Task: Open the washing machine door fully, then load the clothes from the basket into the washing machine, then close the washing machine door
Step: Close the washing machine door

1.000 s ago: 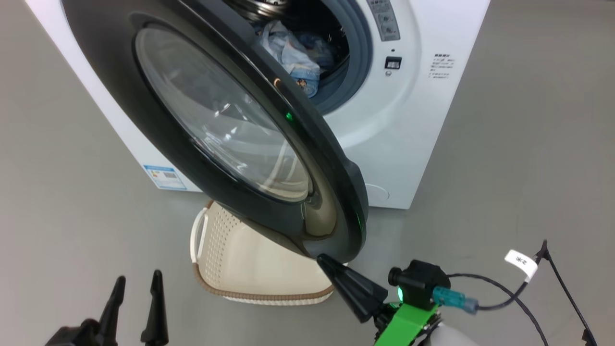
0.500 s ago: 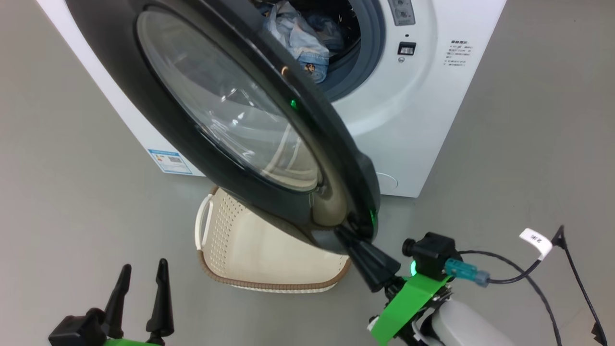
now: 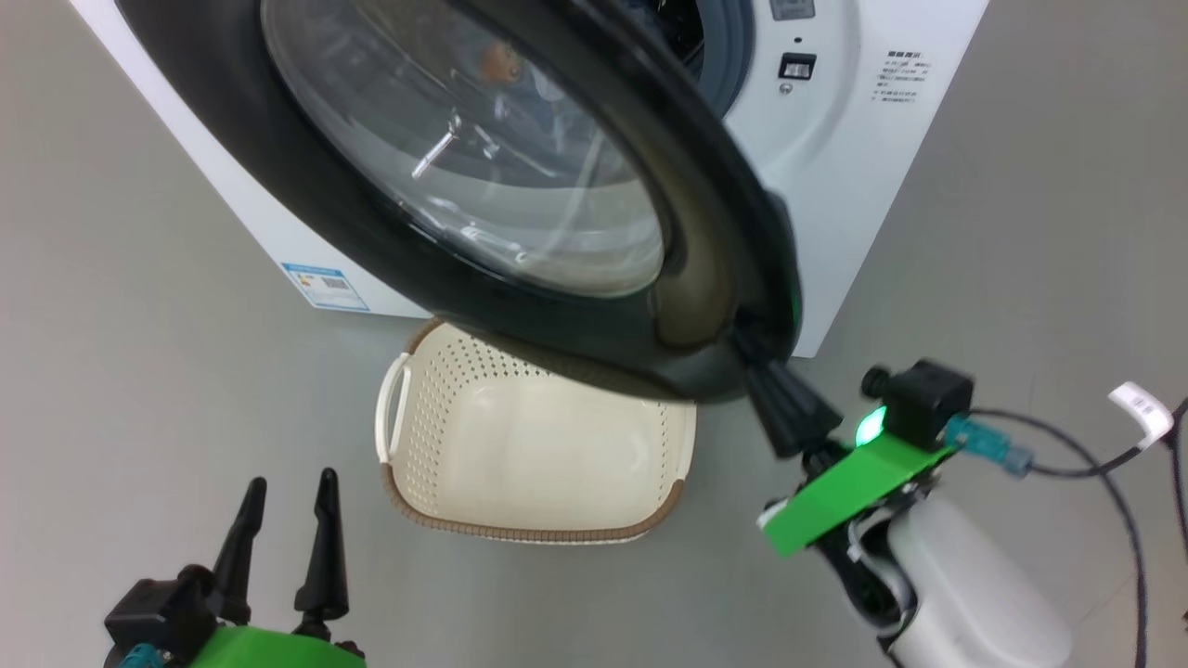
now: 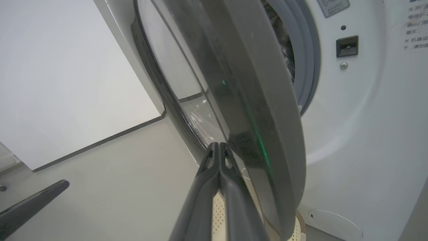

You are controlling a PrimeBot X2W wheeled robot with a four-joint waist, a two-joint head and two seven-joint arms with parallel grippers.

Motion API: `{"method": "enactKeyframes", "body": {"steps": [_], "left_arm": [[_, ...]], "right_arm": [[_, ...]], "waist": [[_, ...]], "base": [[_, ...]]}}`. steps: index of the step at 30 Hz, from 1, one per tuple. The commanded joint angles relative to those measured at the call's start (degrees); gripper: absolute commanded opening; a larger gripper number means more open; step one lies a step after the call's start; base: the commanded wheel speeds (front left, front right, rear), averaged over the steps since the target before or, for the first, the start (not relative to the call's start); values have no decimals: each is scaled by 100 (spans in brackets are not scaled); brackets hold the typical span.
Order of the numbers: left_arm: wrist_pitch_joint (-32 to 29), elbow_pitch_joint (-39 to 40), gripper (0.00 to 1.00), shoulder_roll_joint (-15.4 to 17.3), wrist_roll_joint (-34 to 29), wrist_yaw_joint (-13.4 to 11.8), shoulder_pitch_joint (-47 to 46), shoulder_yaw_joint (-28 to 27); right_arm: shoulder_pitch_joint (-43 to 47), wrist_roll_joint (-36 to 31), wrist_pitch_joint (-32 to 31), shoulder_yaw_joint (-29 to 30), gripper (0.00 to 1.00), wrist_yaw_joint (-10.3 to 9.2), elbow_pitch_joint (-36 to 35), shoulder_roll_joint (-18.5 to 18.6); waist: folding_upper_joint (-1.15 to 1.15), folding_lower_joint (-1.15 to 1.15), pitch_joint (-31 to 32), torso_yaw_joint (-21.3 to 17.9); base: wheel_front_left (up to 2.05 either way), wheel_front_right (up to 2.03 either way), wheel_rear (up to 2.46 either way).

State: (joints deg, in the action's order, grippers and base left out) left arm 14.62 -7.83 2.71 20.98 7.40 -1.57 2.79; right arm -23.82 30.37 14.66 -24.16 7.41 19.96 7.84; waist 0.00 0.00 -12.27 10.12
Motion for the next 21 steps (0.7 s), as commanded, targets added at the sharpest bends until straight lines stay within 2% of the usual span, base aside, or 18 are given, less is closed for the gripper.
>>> {"method": "enactKeyframes", "body": {"steps": [1,21], "left_arm": [[38,151,100,46,-3,9,-201,-153],[38,284,100,27,64,9,-782,181]], "right_arm": [[-277,-29,34,100,0,8,-121,-51],[-1570,-25,34,728,0,8,500,300]], "waist": [[0,0,-63,24],[0,0,-720,426]], "base": [[0,0,0],[0,0,0]]}}
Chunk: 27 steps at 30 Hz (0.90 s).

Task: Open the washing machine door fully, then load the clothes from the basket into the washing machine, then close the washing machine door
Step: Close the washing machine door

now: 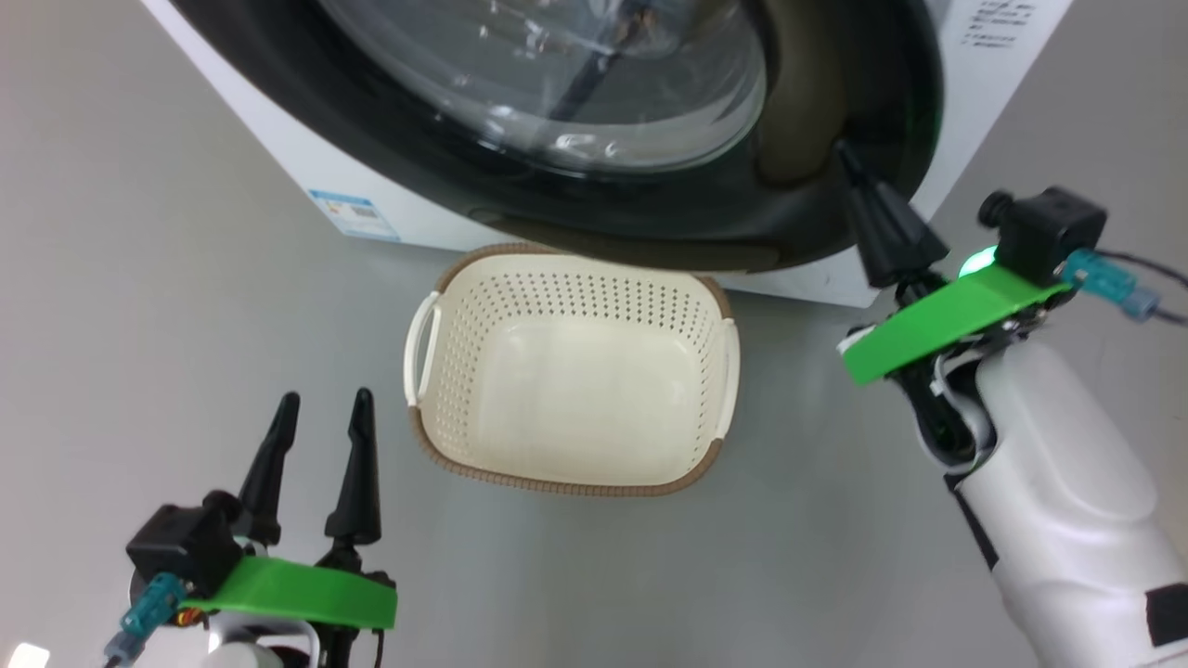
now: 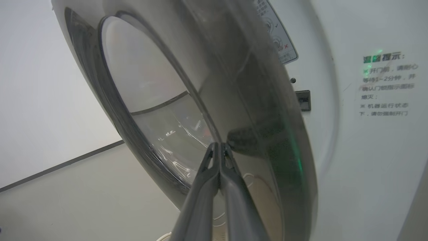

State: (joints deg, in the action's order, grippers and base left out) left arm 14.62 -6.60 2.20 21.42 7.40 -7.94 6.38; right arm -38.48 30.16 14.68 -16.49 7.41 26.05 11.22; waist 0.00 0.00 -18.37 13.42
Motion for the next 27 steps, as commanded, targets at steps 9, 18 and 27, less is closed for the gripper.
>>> {"method": "enactKeyframes", "body": {"steps": [9,18,27], "left_arm": [[38,235,100,70,77,9,-351,-33],[38,257,100,68,171,9,-517,91],[38,194,100,68,138,9,-478,59]], "right_arm": [[-639,49,32,294,0,8,119,70],[-1068,-26,32,591,0,8,272,137],[-922,-138,32,406,0,8,268,79]], "waist": [[0,0,-387,273],[0,0,-562,421],[0,0,-486,397]], "base": [[0,0,0],[0,0,0],[0,0,0]]}}
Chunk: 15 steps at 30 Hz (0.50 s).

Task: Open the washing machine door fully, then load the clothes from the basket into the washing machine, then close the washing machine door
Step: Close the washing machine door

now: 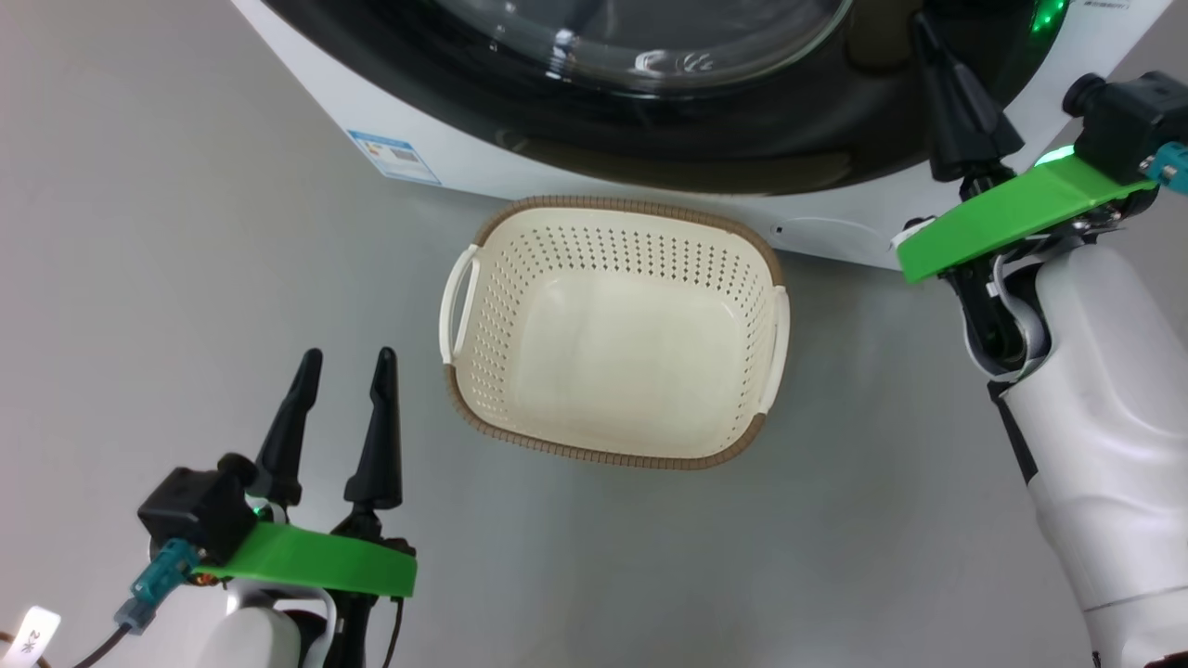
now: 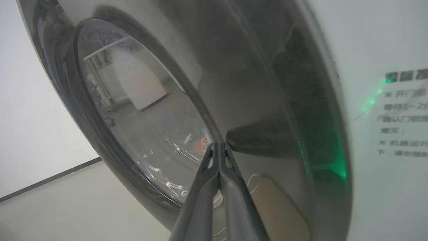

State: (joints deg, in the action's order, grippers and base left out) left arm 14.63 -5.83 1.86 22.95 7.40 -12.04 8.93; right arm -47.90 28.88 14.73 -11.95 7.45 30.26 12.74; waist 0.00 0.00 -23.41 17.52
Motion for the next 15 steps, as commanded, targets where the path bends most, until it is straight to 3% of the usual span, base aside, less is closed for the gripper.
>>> {"method": "enactKeyframes", "body": {"steps": [1,5,6,8,9,15], "left_arm": [[37,97,100,102,-25,9,-54,-206],[37,8,100,102,-71,9,18,-276],[37,-19,100,102,-84,9,40,-298],[37,-82,100,102,-113,9,87,-330],[37,-116,100,102,-127,9,111,-347],[37,-267,100,167,-204,9,243,-429]], "right_arm": [[90,-13,27,-105,0,3,-158,-77],[415,21,27,-264,0,3,-214,-96],[502,35,27,-299,9,3,-223,-104],[668,49,27,-360,55,3,-256,-116],[750,56,27,-377,97,3,-277,-127],[1229,60,27,-480,100,3,-385,-177]], "waist": [[0,0,51,-29],[0,0,202,-107],[0,0,243,-135],[0,0,332,-194],[0,0,378,-227],[0,0,660,-437]], "base": [[0,0,0],[0,0,0],[0,0,0],[0,0,0],[0,0,0],[0,0,0]]}}
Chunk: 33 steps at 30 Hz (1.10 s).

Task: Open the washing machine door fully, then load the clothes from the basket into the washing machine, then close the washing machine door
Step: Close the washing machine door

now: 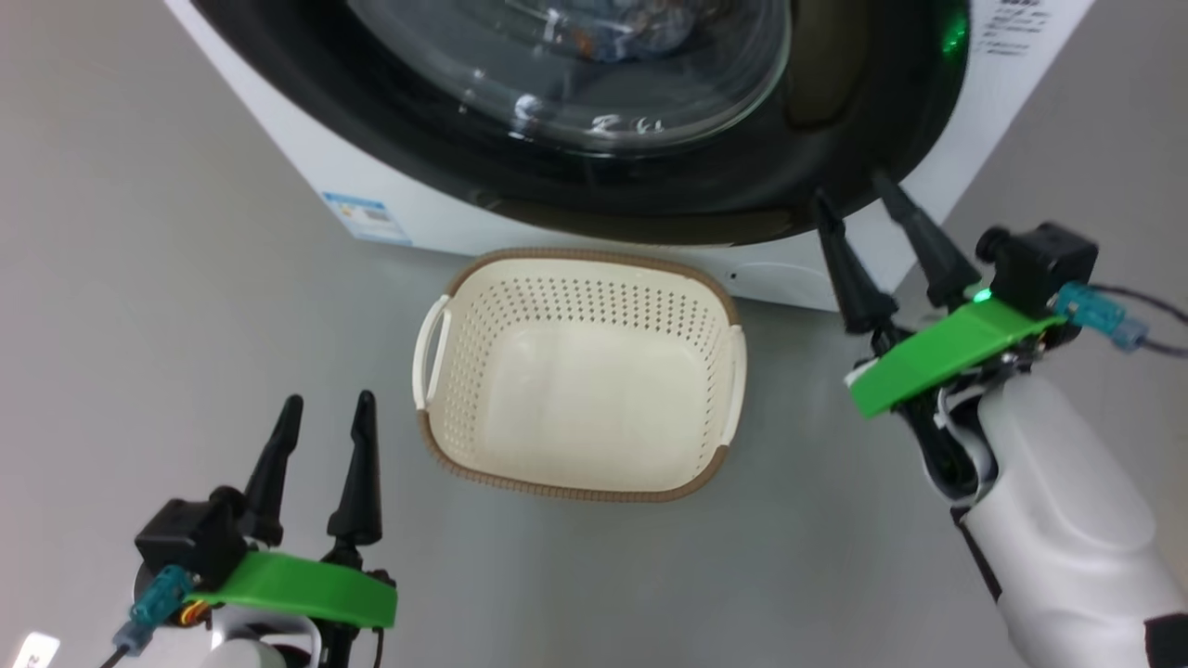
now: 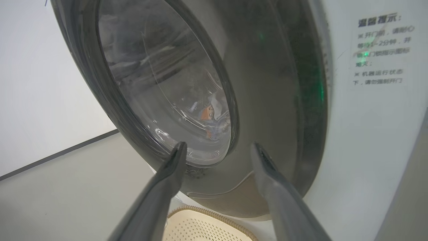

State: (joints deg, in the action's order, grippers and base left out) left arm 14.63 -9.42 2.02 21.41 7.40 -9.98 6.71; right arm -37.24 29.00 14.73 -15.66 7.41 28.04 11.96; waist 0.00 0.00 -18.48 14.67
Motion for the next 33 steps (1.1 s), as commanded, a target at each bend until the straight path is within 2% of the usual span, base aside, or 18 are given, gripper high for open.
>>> {"method": "enactKeyframes", "body": {"steps": [1,17,33], "left_arm": [[37,77,100,174,-52,9,61,-214],[37,-192,100,506,90,9,466,-195],[37,-271,100,616,13,9,582,-238]], "right_arm": [[239,47,27,-118,100,8,-171,-103],[1415,-27,27,84,100,8,-319,-166],[1932,-83,27,314,100,8,-340,-36]], "waist": [[0,0,214,-185],[0,0,895,-793],[0,0,1086,-1235]], "base": [[0,0,0],[0,0,0],[0,0,0]]}}
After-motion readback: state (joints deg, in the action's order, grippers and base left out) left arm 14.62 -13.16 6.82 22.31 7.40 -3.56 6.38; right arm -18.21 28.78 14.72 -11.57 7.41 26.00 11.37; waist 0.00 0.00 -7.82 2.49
